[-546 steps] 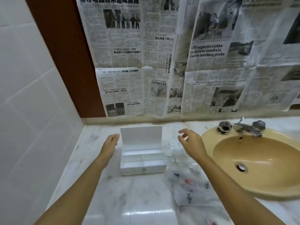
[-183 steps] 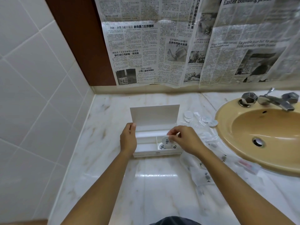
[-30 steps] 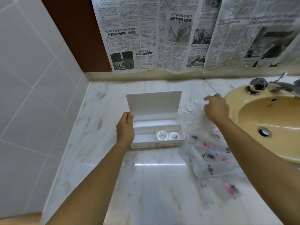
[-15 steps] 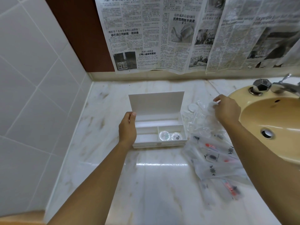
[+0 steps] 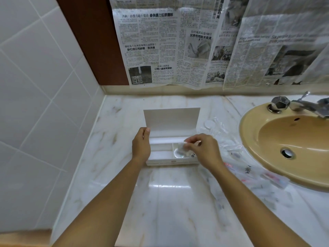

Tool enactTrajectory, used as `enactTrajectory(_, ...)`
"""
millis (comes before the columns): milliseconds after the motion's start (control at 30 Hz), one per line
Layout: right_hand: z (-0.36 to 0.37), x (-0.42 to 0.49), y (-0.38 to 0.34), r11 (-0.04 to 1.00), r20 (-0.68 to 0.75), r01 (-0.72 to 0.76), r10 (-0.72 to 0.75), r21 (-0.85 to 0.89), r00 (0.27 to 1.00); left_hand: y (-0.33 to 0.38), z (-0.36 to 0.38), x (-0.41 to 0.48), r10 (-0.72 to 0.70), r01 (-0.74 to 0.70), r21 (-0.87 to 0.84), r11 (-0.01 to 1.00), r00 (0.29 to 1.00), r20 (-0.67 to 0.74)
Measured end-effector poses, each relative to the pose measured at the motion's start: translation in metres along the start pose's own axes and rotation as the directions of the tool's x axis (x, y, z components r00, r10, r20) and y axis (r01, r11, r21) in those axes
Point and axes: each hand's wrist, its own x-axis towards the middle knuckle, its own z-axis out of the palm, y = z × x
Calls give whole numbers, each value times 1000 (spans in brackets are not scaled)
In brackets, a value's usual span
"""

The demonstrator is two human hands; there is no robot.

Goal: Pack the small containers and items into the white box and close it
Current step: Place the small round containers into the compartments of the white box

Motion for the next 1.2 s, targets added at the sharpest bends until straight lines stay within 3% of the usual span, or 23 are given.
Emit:
enactTrajectory(100,17,-4,1,985,10,-11,12,-175,1000,0,0,-1,-1,1,-5,1000,1000,7)
enactTrajectory(233,21,-5,0,889,6,52,-55,-455,998,3,0,-1,-7,7,9,1000,1000,7)
enactTrajectory(400,4,-6,2,904,26,117,-117,-412,993,0,-1,1,-12,12,25,1000,1000,13)
enactTrajectory(567,-34,4,18,924,-103,62,-108,-377,989,1,-1,0,-5,5,28,1000,1000,21)
enactTrajectory(800,-69,17,52,682,58,25,25,-731,998,2,-1,0,11,-12,53,998,1000,19)
enactTrajectory(900,-67,20,57,673,55,64,-34,-737,998,3,0,0,12,-13,58,998,1000,16)
enactTrajectory(1200,-71,25,48,856,-56,75,-121,-512,991,3,-1,0,6,-7,56,998,1000,15)
